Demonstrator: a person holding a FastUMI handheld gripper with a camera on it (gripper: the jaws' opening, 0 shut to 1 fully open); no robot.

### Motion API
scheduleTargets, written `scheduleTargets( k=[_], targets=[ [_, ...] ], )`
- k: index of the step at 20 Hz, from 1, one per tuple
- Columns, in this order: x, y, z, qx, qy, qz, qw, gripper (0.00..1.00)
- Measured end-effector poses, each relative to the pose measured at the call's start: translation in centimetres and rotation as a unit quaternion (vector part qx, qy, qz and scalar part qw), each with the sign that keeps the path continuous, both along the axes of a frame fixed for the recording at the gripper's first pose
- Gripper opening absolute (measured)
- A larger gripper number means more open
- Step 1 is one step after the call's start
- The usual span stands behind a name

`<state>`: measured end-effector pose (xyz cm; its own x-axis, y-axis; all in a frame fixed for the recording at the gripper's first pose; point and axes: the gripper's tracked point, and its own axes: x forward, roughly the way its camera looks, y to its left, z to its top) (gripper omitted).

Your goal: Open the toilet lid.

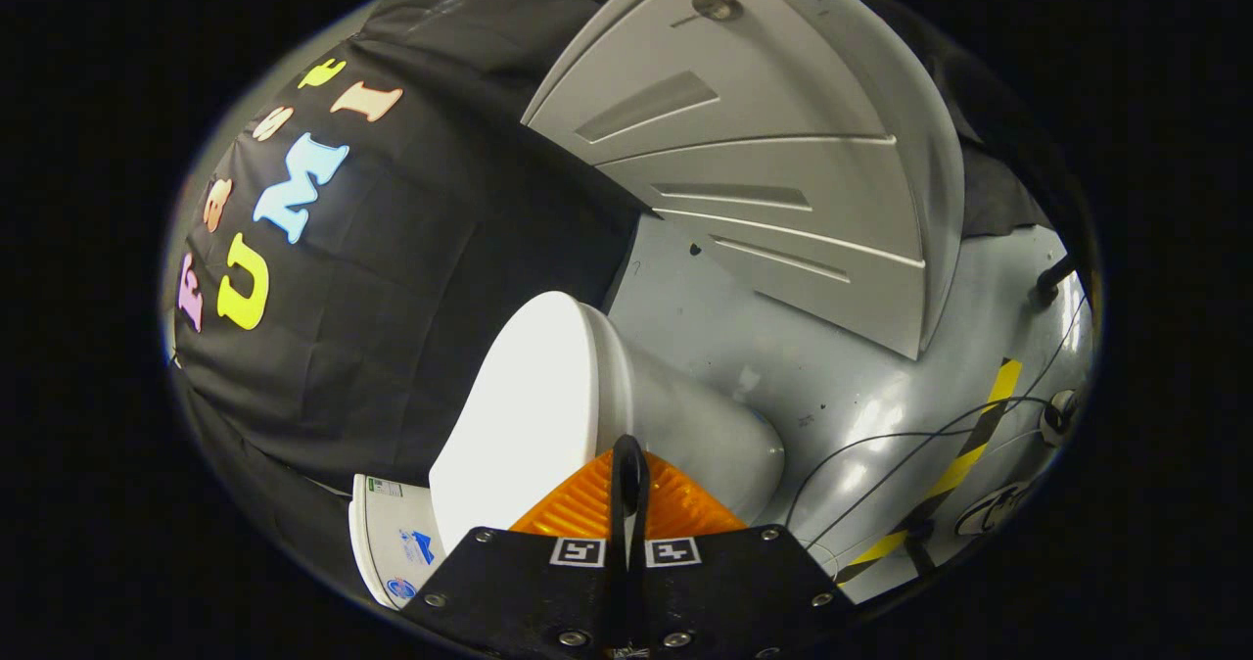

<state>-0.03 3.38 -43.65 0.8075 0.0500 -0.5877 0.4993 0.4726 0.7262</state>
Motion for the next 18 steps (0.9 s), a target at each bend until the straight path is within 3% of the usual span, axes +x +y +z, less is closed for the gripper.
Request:
scheduleTargets(
  k=[14,18],
  targets=[
    [0.1,1.3,11.6,-0.119,-0.067,0.037,0.99,0.0],
    [0.1,3.0,16.2,-0.138,-0.124,0.037,0.982,0.0]
  ],
)
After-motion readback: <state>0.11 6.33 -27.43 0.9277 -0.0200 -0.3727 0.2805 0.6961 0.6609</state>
